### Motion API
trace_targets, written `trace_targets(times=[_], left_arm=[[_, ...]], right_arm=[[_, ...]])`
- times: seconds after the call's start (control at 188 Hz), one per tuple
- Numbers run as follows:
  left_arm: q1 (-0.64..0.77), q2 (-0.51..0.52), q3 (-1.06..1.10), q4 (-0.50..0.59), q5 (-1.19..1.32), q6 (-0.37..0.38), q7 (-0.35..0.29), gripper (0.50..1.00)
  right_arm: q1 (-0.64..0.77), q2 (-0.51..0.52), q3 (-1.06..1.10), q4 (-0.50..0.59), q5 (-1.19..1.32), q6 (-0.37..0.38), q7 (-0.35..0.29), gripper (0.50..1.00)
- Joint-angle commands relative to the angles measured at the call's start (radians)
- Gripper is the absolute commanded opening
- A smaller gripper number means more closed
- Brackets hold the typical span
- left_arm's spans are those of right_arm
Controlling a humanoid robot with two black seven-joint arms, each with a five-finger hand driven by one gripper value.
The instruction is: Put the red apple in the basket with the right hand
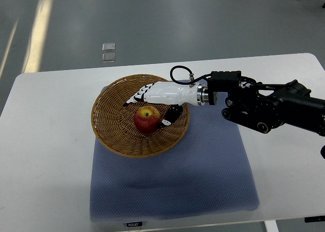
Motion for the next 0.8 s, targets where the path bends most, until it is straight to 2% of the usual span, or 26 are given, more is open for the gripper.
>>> trace_targets(times=[0.0, 0.277, 0.564, 0.569, 0.612, 0.665, 0.671, 0.756, 0.793], left_arm=[[0.000, 0.000, 0.000, 0.000, 0.000, 0.000, 0.000, 1.000], [0.000, 0.000, 0.000, -0.001, 0.000, 0.000, 0.000, 1.000], [0.000, 0.000, 0.000, 0.000, 0.000, 0.000, 0.000, 1.000], [0.000, 0.000, 0.000, -0.001, 0.000, 0.000, 0.000, 1.000], [0.000, 0.000, 0.000, 0.000, 0.000, 0.000, 0.000, 1.000], [0.000, 0.000, 0.000, 0.000, 0.000, 0.000, 0.000, 1.000], [0.000, 0.000, 0.000, 0.000, 0.000, 0.000, 0.000, 1.000], [0.000, 0.000, 0.000, 0.000, 0.000, 0.000, 0.000, 1.000], [0.000, 0.000, 0.000, 0.000, 0.000, 0.000, 0.000, 1.000]], right_arm=[[0.004, -0.003, 0.000, 0.001, 0.002, 0.000, 0.000, 0.911], [0.084, -0.040, 0.031, 0.009, 0.025, 0.002, 0.003, 0.911], [0.190, -0.141, 0.129, 0.010, 0.172, 0.011, 0.006, 0.913], [0.201, -0.152, 0.158, 0.012, 0.237, 0.010, 0.005, 0.913], [0.207, -0.153, 0.175, 0.010, 0.305, 0.010, 0.005, 0.911], [0.207, -0.153, 0.175, 0.010, 0.305, 0.010, 0.005, 0.911], [0.210, -0.159, 0.195, 0.007, 0.409, 0.008, 0.003, 0.913], [0.211, -0.186, 0.239, 0.004, 0.603, 0.011, 0.000, 0.913], [0.211, -0.186, 0.239, 0.004, 0.603, 0.011, 0.000, 0.913]])
